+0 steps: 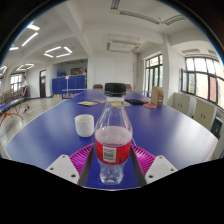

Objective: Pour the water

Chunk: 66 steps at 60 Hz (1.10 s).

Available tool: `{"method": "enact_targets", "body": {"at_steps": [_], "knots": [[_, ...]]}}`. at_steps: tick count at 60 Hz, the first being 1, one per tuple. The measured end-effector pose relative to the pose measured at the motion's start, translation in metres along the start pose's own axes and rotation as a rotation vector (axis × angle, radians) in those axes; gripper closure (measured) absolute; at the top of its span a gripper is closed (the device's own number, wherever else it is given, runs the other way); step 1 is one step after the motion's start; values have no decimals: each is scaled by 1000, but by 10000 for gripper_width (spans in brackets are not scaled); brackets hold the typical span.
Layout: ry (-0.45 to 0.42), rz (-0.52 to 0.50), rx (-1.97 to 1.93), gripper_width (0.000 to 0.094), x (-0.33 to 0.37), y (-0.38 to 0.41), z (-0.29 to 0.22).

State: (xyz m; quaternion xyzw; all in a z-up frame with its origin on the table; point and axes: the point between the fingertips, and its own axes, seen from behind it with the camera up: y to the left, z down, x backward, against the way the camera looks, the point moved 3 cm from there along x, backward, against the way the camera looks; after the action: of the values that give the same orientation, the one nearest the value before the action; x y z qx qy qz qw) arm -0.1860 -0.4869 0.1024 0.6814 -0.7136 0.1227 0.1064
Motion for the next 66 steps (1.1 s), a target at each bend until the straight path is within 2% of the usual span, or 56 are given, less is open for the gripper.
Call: {"method": "enact_targets", "body": {"at_steps": [5,7,16,23,31,40,47,56,60,66], "knots": [[-25,16,2,427,-11,-1,-1],[-36,23,1,439,-12,-2,-2],[-50,70,6,596,-22,-5,1],[-59,120,59,596,-17,-22,-9],[-72,278,205,596,-16,-72,-52],[-123,492,520,594,-39,-133,-148],[-197,580,894,594,-78,-131,-235],[-319,586,1506,594,-141,-67,-294],[-382,538,1738,595,-158,-26,-297],[-420,445,2012,596,-193,13,-266]]}}
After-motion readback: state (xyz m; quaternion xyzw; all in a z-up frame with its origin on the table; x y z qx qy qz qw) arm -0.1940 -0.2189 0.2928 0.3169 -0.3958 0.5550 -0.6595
